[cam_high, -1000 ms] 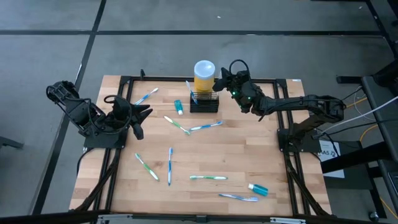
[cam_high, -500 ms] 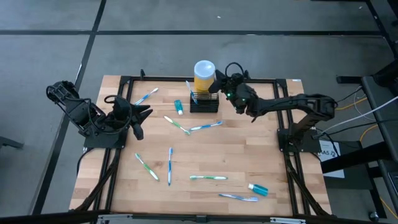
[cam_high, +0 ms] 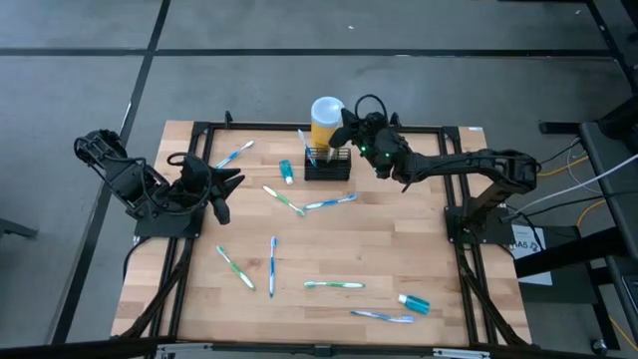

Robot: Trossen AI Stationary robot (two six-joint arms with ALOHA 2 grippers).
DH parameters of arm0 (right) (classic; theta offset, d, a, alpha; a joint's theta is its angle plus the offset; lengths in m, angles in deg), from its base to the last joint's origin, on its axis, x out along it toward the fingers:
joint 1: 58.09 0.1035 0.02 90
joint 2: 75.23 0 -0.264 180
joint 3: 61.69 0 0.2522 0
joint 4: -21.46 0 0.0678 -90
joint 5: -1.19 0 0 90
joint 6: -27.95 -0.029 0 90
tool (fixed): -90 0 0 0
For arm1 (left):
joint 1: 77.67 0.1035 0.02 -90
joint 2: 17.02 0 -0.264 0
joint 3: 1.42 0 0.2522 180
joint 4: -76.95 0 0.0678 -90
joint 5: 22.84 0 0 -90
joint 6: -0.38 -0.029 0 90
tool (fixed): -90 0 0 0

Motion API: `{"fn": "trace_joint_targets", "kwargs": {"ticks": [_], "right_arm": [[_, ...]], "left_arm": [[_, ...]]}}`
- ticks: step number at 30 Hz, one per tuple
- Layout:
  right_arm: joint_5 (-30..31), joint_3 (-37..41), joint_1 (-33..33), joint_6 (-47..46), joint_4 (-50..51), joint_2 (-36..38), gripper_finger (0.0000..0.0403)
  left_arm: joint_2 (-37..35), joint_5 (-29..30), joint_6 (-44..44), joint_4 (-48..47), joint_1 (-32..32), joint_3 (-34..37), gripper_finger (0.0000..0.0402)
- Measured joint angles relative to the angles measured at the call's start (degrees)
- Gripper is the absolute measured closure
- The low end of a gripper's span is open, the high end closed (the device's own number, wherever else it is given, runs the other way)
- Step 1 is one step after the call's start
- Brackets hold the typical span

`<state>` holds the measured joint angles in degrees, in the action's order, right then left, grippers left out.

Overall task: Pick & Place toothbrushing station
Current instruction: Put the green toothbrush in the wire organizer

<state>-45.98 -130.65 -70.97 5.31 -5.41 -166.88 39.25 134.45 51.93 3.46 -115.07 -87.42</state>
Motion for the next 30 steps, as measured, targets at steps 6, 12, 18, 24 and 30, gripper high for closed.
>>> {"fn": "trace_joint_targets", "kwargs": {"ticks": [6, 12, 18, 24, 30], "right_arm": [[0.24, 0.0, 0.0, 0.08, -0.01, -0.04, 0.0403], [0.24, -0.02, 0.05, 0.58, -0.91, -0.04, 0.0403], [1.16, -0.04, 0.42, 0.75, 0.67, -0.04, 0.0403], [2.24, -0.04, 0.42, -0.54, 5.23, -0.04, 0.0403], [2.8, 0.7, 0.31, -2.07, 5.24, -0.04, 0.0403]], "left_arm": [[0.0, 0.0, -0.19, -0.01, 0.0, 0.0, 0.0313], [0.0, -0.02, -0.22, -0.02, -0.01, 0.0, 0.0313], [0.0, -0.05, -0.22, -0.02, -0.01, -0.01, 0.0313], [0.0, -0.38, -0.22, -0.02, -0.01, 0.0, 0.0313], [0.0, -0.49, 0.1, -0.02, 0.01, 0.0, 0.0313]]}}
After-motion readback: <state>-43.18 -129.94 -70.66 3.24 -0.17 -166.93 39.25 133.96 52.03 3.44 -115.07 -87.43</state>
